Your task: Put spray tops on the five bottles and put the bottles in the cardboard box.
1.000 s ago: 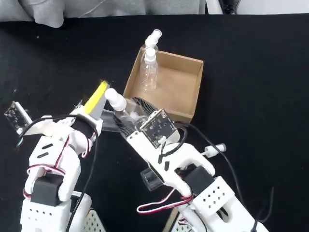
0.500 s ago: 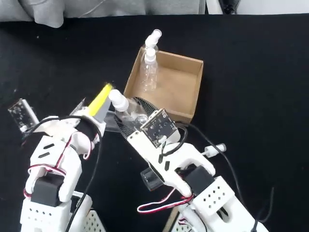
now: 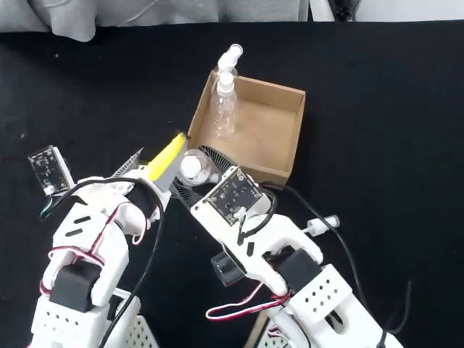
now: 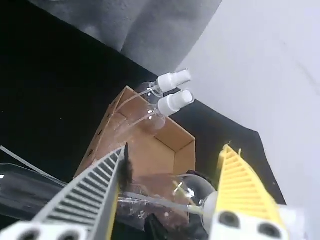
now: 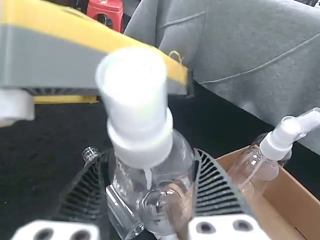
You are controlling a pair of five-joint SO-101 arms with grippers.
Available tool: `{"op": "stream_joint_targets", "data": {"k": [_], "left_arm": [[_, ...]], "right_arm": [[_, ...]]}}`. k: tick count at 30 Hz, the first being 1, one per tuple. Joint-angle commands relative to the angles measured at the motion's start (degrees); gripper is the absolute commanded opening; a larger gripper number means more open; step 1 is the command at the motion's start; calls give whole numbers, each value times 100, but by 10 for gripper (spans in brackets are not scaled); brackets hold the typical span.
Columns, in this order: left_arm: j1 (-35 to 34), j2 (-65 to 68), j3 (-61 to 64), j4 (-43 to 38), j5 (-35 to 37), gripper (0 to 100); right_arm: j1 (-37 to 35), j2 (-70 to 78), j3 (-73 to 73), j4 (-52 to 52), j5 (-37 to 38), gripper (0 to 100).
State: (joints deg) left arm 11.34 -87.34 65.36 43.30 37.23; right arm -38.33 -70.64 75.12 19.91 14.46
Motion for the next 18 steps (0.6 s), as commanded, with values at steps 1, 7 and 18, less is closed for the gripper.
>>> {"op": "stream_joint_targets", "data": {"k": [1,7,18], "left_arm": [[-22,-79,-224,-70,0,273],[-620,-79,-268,-97,413,273],[-1358,-79,-268,-114,835,273]], "right_arm": [[-123,-163,-22,-132,62,54],[-105,-163,-31,-132,70,54],[-88,-163,-374,404,35,54]]}}
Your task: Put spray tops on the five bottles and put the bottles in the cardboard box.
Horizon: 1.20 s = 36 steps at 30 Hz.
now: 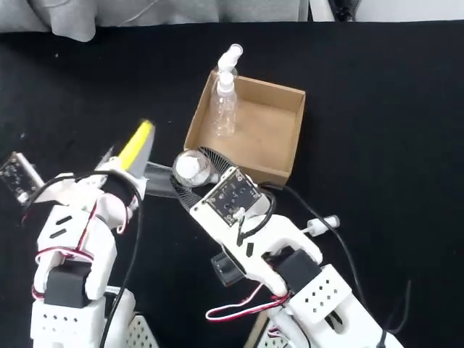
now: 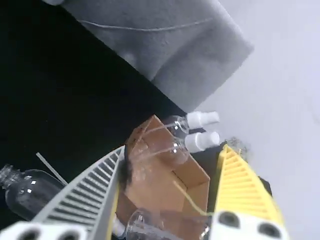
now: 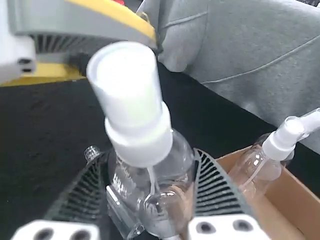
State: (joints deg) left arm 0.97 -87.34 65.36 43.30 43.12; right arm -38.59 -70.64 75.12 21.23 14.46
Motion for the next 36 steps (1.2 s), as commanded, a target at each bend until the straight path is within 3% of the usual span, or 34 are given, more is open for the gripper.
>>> {"op": "stream_joint_targets", "data": {"k": [1,6,12,16,23,36], "left_arm": [[-400,-79,-268,-114,264,273],[-752,-79,-277,-132,325,273],[-1244,-70,48,-756,325,273],[-1288,-70,330,-1196,325,273],[-1279,-70,356,-1248,325,273],[-1279,-62,374,-1257,325,273]], "right_arm": [[-53,-163,-444,396,35,54],[202,-163,-585,519,26,54],[607,-163,-760,536,-105,54],[818,-163,-875,519,-369,54],[1029,-101,-875,229,-607,54],[1064,1965,-1675,-334,-615,54]]}}
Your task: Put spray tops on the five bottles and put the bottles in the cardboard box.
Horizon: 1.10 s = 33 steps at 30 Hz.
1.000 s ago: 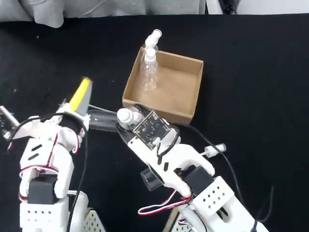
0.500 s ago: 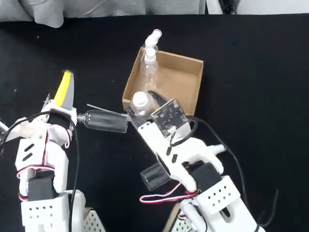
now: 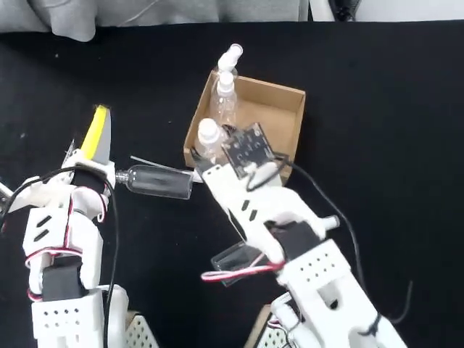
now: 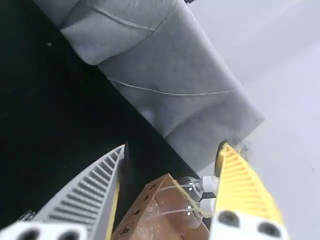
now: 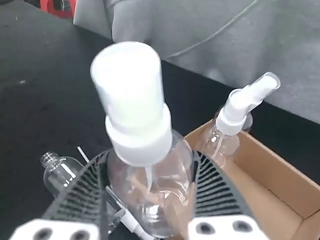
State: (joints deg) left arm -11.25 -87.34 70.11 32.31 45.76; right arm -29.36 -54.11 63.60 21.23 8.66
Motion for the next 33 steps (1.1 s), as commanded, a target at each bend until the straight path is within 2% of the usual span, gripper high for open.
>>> {"op": "stream_joint_targets", "data": {"k": [1,9,22,33], "left_arm": [[-57,-62,-101,-158,62,273],[-57,-62,-101,-158,44,273],[-57,-62,-127,-158,35,273],[-66,-62,-101,-158,35,273]], "right_arm": [[141,426,-558,-396,-35,54],[141,1051,-840,-826,-35,54],[510,2220,-892,-2180,-35,54],[510,2756,-1138,-2286,-44,54]]}}
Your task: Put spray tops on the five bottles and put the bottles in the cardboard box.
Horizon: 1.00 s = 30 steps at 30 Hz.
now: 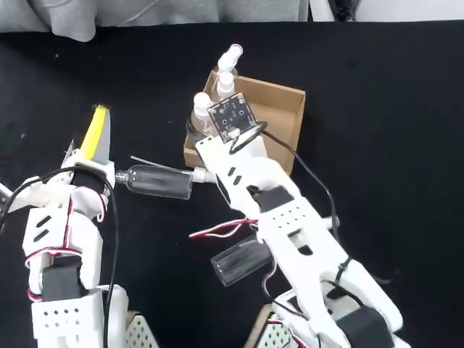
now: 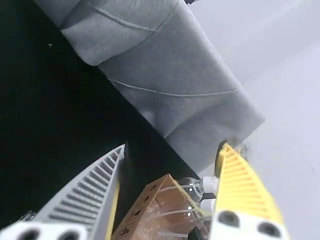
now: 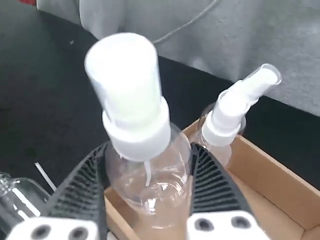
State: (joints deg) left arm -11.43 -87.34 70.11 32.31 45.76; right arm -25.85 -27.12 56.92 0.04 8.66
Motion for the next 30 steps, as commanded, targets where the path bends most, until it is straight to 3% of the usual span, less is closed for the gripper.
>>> {"op": "stream_joint_targets", "data": {"k": [1,8,30], "left_arm": [[-48,-62,-101,-158,35,273],[-40,-62,-101,-132,35,273],[-40,-62,-92,-114,35,273]], "right_arm": [[158,136,-488,-176,-44,54],[202,462,-673,-193,-923,57],[431,479,-453,-149,-958,57]]}}
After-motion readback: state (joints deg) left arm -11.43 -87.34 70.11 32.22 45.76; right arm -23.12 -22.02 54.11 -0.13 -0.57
